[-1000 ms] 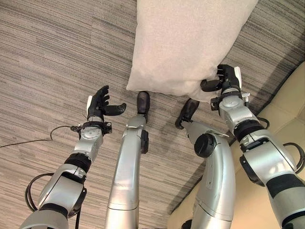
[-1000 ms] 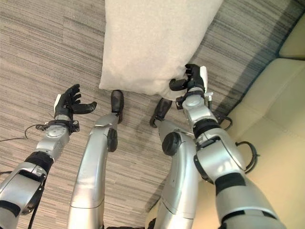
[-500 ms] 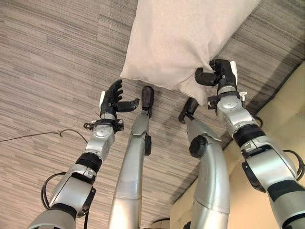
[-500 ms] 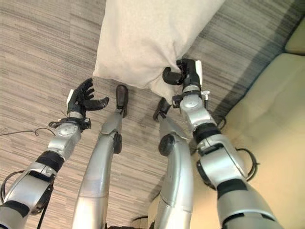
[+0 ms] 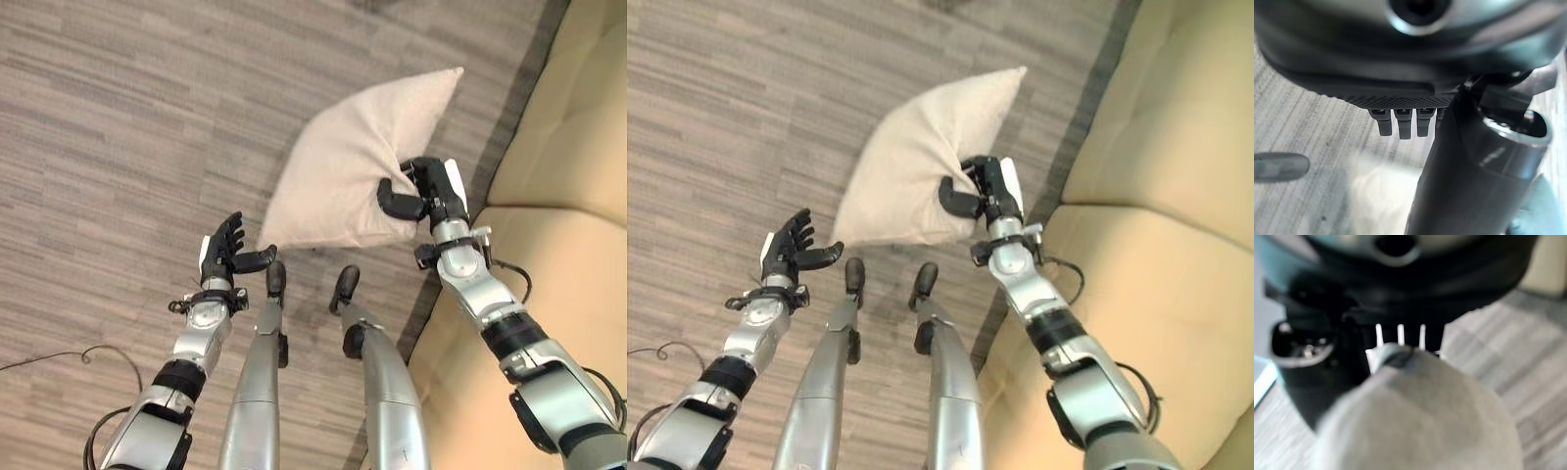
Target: Pick up all the scattered cushions and arrange them neatly on the sofa.
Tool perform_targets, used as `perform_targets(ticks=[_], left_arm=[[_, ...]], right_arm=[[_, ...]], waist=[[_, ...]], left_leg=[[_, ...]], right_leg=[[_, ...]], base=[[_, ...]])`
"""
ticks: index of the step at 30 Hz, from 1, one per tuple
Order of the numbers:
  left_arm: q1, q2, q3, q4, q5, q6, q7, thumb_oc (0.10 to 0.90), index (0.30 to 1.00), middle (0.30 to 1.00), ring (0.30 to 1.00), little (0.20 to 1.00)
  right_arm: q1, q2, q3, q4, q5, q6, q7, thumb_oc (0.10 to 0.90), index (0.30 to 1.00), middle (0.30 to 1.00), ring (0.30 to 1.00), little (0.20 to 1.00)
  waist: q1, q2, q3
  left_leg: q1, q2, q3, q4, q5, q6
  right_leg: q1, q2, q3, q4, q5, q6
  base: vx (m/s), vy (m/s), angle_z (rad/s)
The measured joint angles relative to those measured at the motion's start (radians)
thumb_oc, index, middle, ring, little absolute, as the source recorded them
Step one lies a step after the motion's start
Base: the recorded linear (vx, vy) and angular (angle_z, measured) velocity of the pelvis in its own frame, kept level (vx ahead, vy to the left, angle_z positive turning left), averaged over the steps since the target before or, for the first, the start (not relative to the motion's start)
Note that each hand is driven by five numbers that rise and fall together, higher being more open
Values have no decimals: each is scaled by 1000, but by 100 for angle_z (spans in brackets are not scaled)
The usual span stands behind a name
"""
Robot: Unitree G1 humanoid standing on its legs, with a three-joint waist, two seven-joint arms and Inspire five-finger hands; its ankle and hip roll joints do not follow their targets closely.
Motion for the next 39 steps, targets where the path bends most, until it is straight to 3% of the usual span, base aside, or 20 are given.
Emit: perform_targets(ticks=[10, 19, 22, 31, 39], left_arm=[[173, -8, 72, -74, -10, 20, -50, 800, 900, 900, 900, 900], [256, -49, 147, -105, -128, 32, -116, 800, 900, 900, 900, 900], [265, -74, 174, -106, -157, 33, -133, 800, 900, 900, 900, 900], [273, -95, 182, -119, -162, 52, -135, 800, 900, 900, 900, 900], [292, -100, 176, -236, -260, 53, -174, 800, 900, 900, 900, 900]], right_arm=[[180, -223, -40, -201, -184, 52, 103, 400, 300, 300, 300, 300], [210, -328, -113, -437, -228, 37, 199, 400, 300, 300, 300, 300], [216, -379, -140, -510, -228, 18, 217, 400, 300, 300, 300, 300], [224, -388, -231, -678, -201, -29, 250, 400, 300, 300, 300, 300], [285, -311, -276, -805, -153, -53, 323, 400, 300, 300, 300, 300]], waist=[[-27, -16, -3], [-50, -12, -16], [-63, -12, -23], [-86, -14, -25], [-127, -26, -65]], left_leg=[[404, 6, 15, -210, 22, 10], [621, 13, 68, -313, 31, 13], [654, 12, 83, -321, 31, 12], [722, 17, 114, -322, 24, 4], [745, 37, 142, -323, 3, -6]], right_leg=[[394, 38, 6, -211, 35, 33], [644, 78, 52, -441, 122, 50], [690, 82, 57, -486, 139, 52], [756, 92, 101, -517, 160, 44], [762, 114, 136, -518, 169, 43]], base=[[59, 27, -8], [107, 44, -18], [106, 31, -5], [72, 14, -14], [45, 17, -15]])
